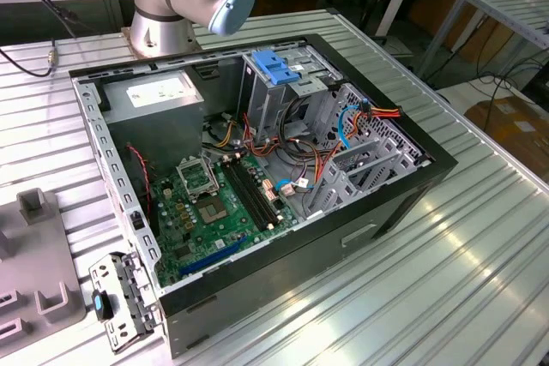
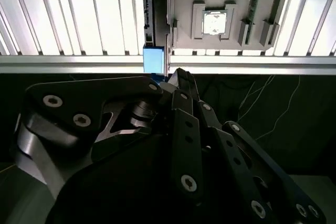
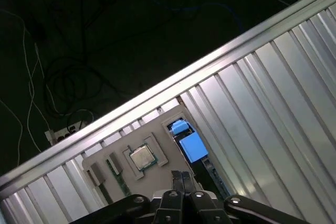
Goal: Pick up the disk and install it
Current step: 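Pick up the disk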
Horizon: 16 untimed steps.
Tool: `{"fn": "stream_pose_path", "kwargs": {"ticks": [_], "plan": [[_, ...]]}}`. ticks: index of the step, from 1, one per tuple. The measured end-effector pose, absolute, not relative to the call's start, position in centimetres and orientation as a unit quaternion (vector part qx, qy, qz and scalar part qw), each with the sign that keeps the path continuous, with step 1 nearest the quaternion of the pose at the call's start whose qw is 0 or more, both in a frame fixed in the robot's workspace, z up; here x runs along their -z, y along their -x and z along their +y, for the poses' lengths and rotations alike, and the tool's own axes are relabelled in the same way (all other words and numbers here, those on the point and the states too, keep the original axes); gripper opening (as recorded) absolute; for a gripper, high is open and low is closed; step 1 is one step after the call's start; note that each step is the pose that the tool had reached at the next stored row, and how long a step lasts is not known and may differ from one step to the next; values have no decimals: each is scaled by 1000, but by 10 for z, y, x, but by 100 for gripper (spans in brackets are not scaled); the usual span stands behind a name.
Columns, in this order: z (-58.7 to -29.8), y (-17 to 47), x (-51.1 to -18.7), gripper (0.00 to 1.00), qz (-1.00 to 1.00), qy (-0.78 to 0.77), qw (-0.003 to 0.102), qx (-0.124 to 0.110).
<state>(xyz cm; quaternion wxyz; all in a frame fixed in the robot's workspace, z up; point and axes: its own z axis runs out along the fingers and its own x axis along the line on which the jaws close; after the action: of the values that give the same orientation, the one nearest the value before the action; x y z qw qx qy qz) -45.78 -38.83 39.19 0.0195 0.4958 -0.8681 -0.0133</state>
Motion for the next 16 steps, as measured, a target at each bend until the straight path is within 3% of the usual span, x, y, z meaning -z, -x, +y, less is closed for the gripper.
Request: {"fn": "stream_pose_path", "kwargs": {"ticks": [16], "plan": [[-388,457,-392,11,-816,-577,21,11]]}}
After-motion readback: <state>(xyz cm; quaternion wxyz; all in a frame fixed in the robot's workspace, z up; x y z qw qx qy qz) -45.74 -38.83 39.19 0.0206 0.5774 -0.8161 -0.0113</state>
